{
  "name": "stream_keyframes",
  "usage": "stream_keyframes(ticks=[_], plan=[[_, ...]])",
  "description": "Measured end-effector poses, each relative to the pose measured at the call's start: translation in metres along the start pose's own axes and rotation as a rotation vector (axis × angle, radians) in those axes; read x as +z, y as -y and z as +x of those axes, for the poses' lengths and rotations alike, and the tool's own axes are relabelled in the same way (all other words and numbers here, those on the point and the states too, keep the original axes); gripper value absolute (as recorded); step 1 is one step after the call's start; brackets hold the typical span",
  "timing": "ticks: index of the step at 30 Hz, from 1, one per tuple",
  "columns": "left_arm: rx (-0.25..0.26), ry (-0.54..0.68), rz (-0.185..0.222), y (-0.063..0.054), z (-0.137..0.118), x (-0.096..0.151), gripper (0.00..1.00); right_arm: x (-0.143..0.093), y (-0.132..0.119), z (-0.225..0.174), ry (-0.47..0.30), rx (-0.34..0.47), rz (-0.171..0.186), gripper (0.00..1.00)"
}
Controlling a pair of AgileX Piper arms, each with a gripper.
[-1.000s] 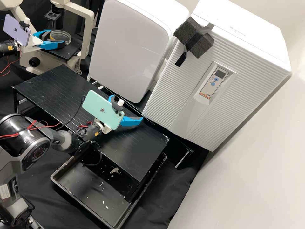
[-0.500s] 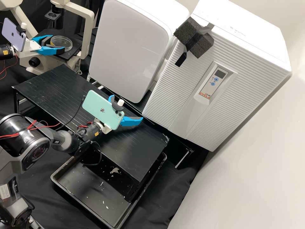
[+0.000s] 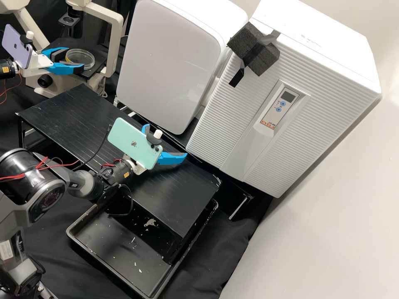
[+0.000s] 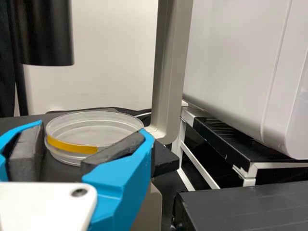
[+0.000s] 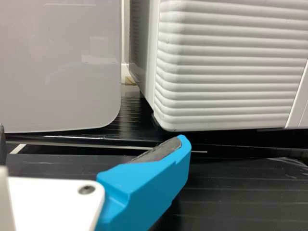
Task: Place the petri dish on the bench
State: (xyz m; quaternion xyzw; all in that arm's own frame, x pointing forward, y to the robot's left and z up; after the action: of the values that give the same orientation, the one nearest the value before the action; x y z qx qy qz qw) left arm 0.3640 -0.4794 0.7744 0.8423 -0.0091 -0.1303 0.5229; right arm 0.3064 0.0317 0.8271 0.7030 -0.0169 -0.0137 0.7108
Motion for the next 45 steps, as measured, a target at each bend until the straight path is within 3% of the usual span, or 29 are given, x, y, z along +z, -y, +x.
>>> stream_keyframes(ticks=[12,29,44,45], plan=[[-0.013,0.000,0.008,0.000,0.001,0.002,1.00,0.000,0.000,0.000,0.000,0.000,0.000,1.00],[-0.046,-0.010,0.088,-0.005,0.012,0.007,1.00,0.000,0.000,0.000,0.000,0.000,0.000,1.00],[-0.046,-0.036,0.073,-0.007,0.014,0.005,1.00,0.000,0.000,0.000,0.000,0.000,0.000,1.00],[-0.046,-0.037,0.072,-0.006,0.014,0.004,0.00,0.000,0.000,0.000,0.000,0.000,0.000,1.00]])
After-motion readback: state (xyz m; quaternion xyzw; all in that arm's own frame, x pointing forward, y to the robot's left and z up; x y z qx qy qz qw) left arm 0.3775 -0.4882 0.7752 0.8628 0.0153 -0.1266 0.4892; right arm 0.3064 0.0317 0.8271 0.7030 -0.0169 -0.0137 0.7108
